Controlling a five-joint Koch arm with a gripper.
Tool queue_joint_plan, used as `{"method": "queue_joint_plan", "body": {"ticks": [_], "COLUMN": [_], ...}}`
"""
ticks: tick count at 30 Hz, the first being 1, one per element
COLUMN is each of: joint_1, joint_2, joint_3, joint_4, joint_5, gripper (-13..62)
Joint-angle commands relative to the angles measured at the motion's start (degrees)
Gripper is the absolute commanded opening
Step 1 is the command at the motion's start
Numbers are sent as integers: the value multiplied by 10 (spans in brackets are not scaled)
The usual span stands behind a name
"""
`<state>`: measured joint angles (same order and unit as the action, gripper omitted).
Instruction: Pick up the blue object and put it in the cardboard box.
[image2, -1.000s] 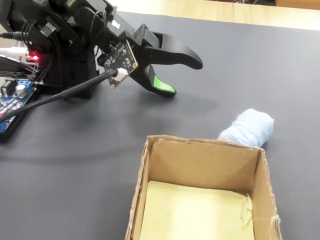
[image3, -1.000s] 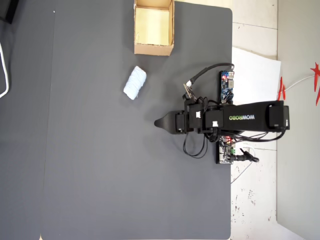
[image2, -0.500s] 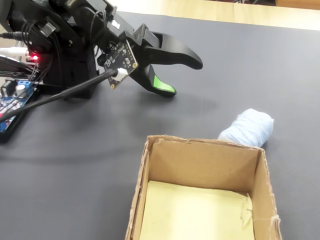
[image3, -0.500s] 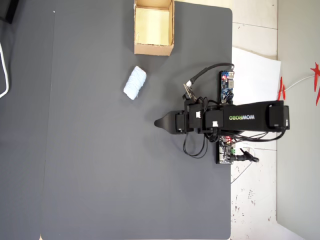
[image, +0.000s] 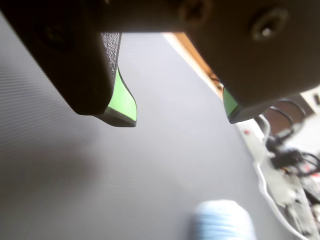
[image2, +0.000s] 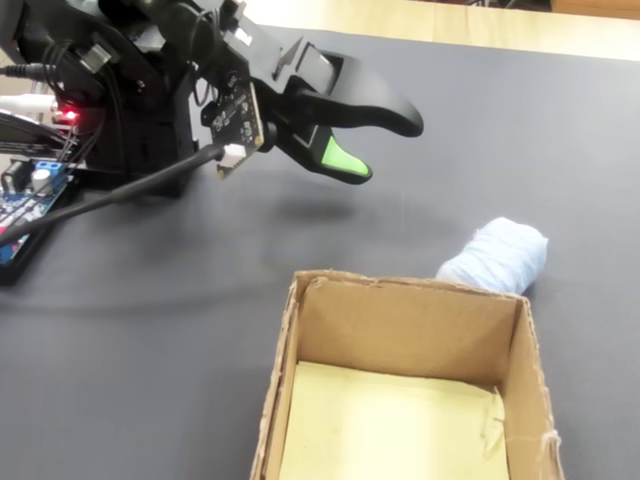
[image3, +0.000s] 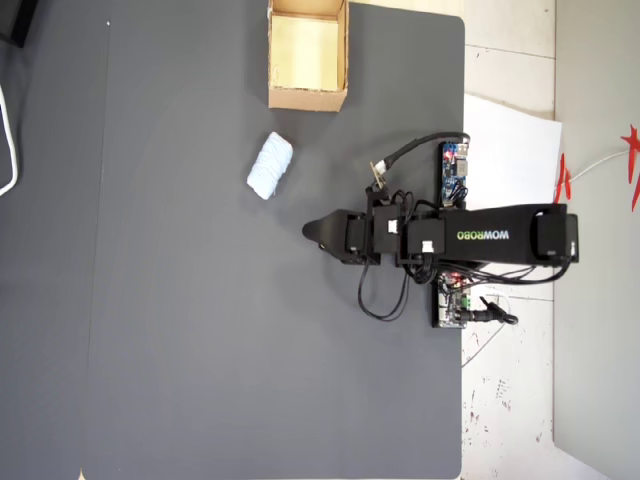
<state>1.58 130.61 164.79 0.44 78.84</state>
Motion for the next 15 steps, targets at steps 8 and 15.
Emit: {"method": "queue_joint_plan", "body": {"ticks": [8, 15], "joint_1": [9, 54], "joint_2": [-11, -107], "joint_3": [-154, -275], "joint_4": [180, 265], "joint_5": [-30, -28], "gripper": [330, 329]}}
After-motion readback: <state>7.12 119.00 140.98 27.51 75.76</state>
